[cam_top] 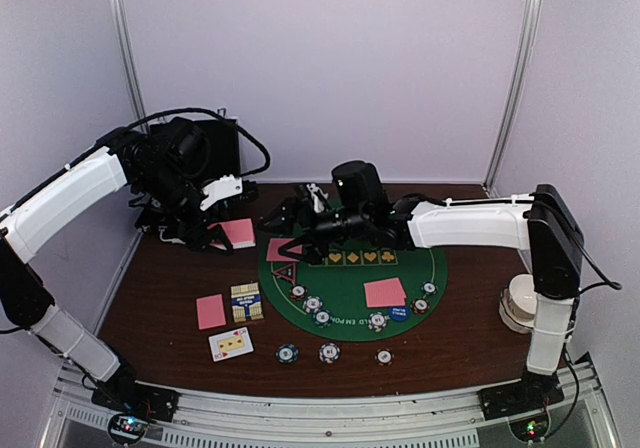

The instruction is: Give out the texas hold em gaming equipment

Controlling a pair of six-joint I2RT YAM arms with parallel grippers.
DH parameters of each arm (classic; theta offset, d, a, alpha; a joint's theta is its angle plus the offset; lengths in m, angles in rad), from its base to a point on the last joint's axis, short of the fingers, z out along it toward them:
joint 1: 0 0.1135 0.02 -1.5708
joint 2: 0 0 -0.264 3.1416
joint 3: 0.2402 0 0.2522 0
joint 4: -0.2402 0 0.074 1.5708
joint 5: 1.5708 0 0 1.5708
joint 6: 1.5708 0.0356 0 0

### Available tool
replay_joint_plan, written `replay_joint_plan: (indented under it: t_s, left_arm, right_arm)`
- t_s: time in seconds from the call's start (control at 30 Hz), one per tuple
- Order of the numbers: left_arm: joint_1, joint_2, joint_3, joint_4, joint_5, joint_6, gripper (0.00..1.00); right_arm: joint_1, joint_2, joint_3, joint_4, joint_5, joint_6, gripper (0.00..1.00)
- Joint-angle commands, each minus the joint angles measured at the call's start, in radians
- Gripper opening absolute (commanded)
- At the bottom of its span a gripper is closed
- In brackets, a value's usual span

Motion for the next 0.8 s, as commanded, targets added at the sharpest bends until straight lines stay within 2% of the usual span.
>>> replay_joint_plan:
  t_s: [0.0,0.77]
  left_arm:
    - [0.003,0.006,0.027,0.028,0.027,-0.008,0.0]
    - [0.004,0.002,0.033,0.028,0.035,-0.012,0.0]
  right_arm:
    - [0.005,-0.031,0.006,0.035,-0.007,0.002,0.93]
    - [0.064,0.187,0.265,0.012,-0.1,0.022,0.91]
